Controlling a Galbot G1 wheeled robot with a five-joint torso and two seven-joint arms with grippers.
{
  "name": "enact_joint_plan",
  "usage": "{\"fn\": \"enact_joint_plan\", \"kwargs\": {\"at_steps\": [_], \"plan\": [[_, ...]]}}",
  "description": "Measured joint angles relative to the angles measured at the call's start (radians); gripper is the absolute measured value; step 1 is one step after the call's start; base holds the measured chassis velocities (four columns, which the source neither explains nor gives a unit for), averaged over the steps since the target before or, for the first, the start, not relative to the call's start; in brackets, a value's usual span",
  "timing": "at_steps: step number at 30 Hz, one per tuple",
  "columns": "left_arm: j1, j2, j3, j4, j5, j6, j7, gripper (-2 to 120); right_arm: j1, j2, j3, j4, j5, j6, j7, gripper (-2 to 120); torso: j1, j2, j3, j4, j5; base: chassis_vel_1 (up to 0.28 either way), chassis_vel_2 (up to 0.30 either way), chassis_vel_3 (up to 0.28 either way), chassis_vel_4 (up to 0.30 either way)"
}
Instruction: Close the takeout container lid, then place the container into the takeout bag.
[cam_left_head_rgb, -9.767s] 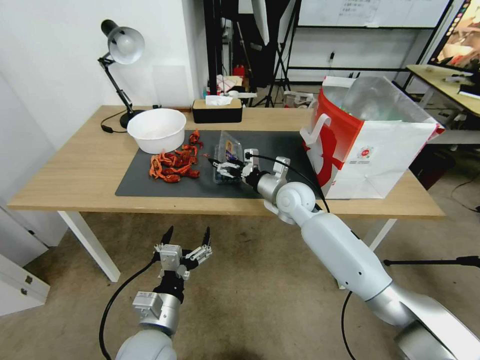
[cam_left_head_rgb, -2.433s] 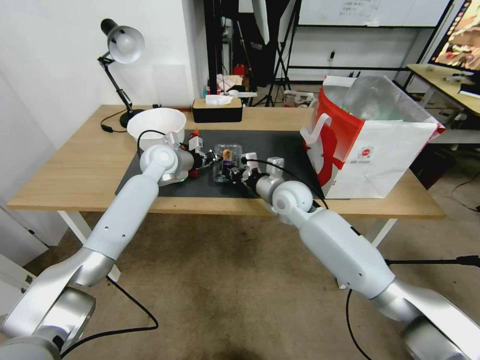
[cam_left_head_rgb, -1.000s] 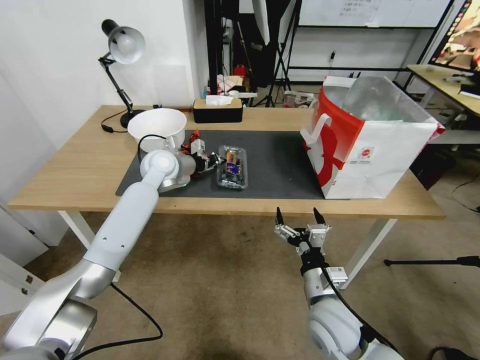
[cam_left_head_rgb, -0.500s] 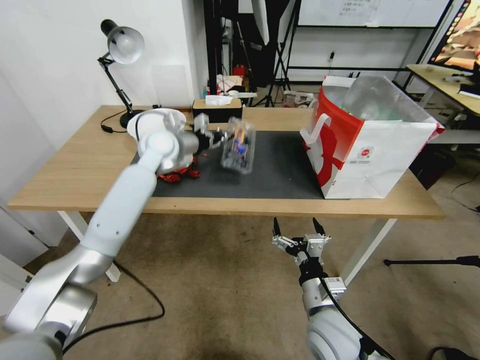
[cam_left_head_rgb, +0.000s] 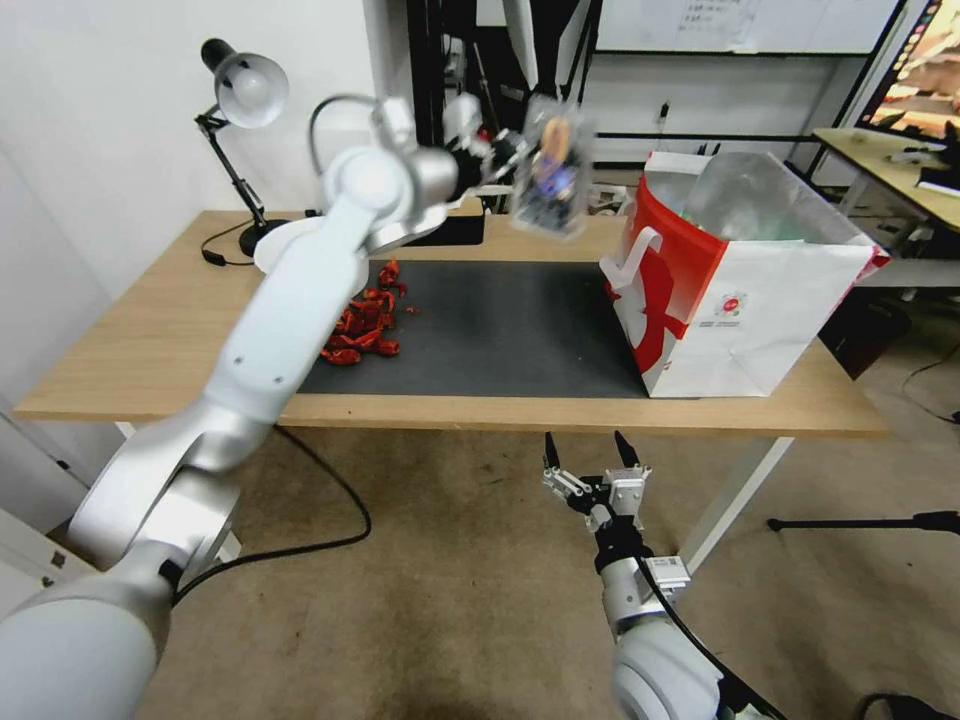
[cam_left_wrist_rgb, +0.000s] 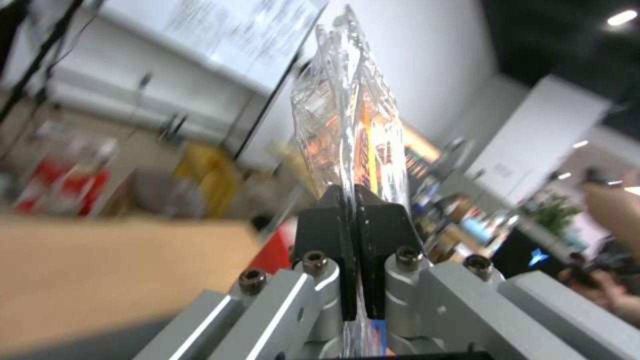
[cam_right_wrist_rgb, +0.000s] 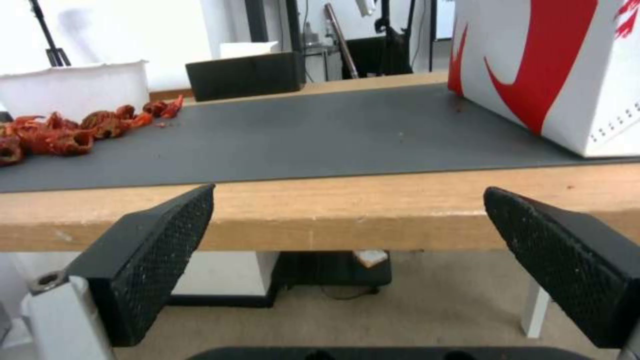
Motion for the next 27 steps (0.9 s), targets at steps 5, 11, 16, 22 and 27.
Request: {"fn": "enact_joint_plan", "kwargs": {"at_steps": [5, 11, 16, 22, 27], "plan": [[-0.034, -0.050, 0.065, 0.035, 0.071, -0.122, 0.081, 0, 0.001, 0.003, -0.007, -0.010, -0.002, -0.001, -0.009, 100, 0.000, 0.000, 0.000, 0.0005, -0.0003, 0.000, 0.000, 0.000, 0.000], [-0.081, -0.159, 0.140, 0.107, 0.154, -0.204, 0.146, 0, 0.012, 0.007, -0.003, -0.025, 0.003, -0.001, -0.022, 100, 0.000, 0.000, 0.000, 0.0000, 0.0000, 0.000, 0.000, 0.000, 0.000], [-0.109, -0.216, 0.171, 0.155, 0.188, -0.230, 0.161, 0, 0.010, 0.010, -0.006, -0.033, 0.003, -0.001, -0.028, 100, 0.000, 0.000, 0.000, 0.0001, 0.0000, 0.000, 0.000, 0.000, 0.000], [-0.145, -0.254, 0.258, 0.227, 0.264, -0.282, 0.186, 0, 0.013, 0.009, -0.009, -0.040, 0.012, -0.001, -0.036, 100, 0.000, 0.000, 0.000, 0.0005, -0.0003, 0.000, 0.000, 0.000, 0.000], [-0.143, -0.252, 0.334, 0.248, 0.351, -0.322, 0.203, 0, 0.013, 0.008, -0.008, -0.043, 0.014, -0.001, -0.037, 100, 0.000, 0.000, 0.000, 0.0004, -0.0003, 0.000, 0.000, 0.000, 0.000]]}}
